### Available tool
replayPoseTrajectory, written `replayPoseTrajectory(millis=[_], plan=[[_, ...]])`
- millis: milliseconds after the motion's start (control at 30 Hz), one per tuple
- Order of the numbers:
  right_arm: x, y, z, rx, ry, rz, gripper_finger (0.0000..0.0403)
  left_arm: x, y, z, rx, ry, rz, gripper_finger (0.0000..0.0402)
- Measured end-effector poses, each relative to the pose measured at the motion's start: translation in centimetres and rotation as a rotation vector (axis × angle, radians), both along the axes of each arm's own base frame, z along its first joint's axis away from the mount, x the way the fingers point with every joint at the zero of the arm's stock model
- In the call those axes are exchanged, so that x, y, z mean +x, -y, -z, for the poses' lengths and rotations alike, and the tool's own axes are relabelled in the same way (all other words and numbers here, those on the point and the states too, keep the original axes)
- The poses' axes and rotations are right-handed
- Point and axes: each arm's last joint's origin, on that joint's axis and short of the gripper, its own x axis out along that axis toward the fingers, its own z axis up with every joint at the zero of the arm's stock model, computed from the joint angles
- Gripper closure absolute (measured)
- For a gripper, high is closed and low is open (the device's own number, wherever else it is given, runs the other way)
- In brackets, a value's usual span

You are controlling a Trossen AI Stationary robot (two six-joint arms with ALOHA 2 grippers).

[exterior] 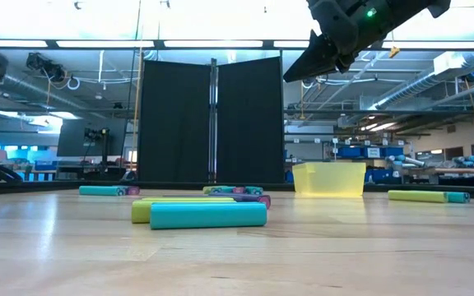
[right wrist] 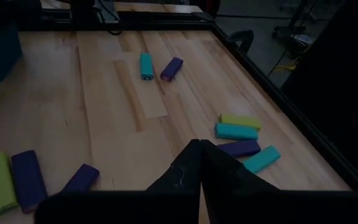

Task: Sort blocks
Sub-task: Put the light blue block into the transparent bin

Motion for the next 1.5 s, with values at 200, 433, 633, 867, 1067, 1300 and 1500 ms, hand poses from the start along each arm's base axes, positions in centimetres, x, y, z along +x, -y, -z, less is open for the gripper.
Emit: replayPoseTrajectory(millis=[200,433,633,867,1067,1300,1500], plan=[[0.0,0.0,0.0,-0.001,0.0,-0.001,0.0389,1.5,-0.1,-2.0,0.023,0.084,-0.023,0.03],[0.0,0.0,0.0,-0.001,-0.001,-0.001,0.0384,3.0,-1.3,-2.9,0.099,0.201,-0.016,0.0393],[0.0,0.0,0.0,0.001,-0.005,-0.017,0.0389,4.4,-2.7,-3.8,0.128,0.35,-0.016,0.0395],[0.0,-0.1,0.0,-0.002,-0.009,-0.027,0.0385,6.5,-4.5,-5.3,0.124,0.567,-0.003,0.0397],[0.0,-0.1,0.0,0.006,-0.011,-0.044,0.0389,7.9,-6.4,-5.6,0.173,0.651,-0.023,0.0397],[0.0,-0.1,0.0,0.014,-0.008,-0.039,0.0384,9.2,-9.5,-4.3,0.149,0.78,-0.118,0.0397],[0.2,0.5,0.2,0.032,-0.006,-0.011,0.0389,9.5,-12.3,-3.0,0.193,0.865,-0.299,0.0398]])
